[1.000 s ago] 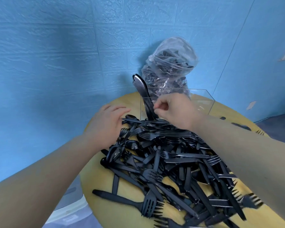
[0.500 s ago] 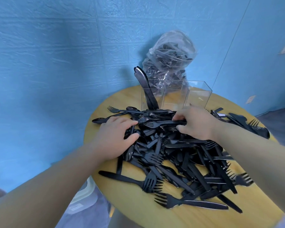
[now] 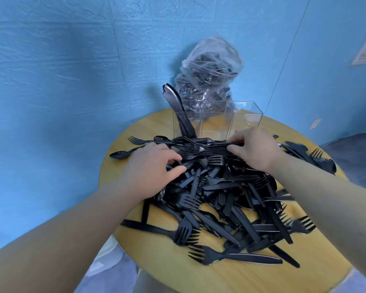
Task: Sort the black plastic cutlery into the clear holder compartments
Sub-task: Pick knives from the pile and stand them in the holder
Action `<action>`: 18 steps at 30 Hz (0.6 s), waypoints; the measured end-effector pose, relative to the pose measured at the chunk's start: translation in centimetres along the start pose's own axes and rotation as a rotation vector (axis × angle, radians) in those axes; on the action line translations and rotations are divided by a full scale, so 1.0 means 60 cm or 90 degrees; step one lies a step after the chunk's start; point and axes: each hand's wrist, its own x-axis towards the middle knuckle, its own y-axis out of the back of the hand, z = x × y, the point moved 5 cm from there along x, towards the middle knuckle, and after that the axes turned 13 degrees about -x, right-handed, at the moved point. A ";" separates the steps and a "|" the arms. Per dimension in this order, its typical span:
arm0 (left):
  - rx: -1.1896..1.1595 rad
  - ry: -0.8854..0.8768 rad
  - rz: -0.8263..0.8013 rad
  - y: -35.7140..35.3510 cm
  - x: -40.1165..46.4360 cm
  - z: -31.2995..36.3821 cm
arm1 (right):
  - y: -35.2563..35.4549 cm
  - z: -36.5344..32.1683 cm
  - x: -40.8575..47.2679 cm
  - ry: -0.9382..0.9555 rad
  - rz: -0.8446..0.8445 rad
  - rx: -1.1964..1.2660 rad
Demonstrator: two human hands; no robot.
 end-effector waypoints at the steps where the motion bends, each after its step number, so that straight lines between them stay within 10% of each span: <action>1: 0.019 0.001 -0.021 -0.004 0.004 0.004 | 0.000 0.002 -0.002 -0.006 0.003 -0.003; 18: -0.102 0.161 0.077 0.060 -0.034 -0.032 | -0.008 -0.010 -0.028 0.001 0.027 -0.040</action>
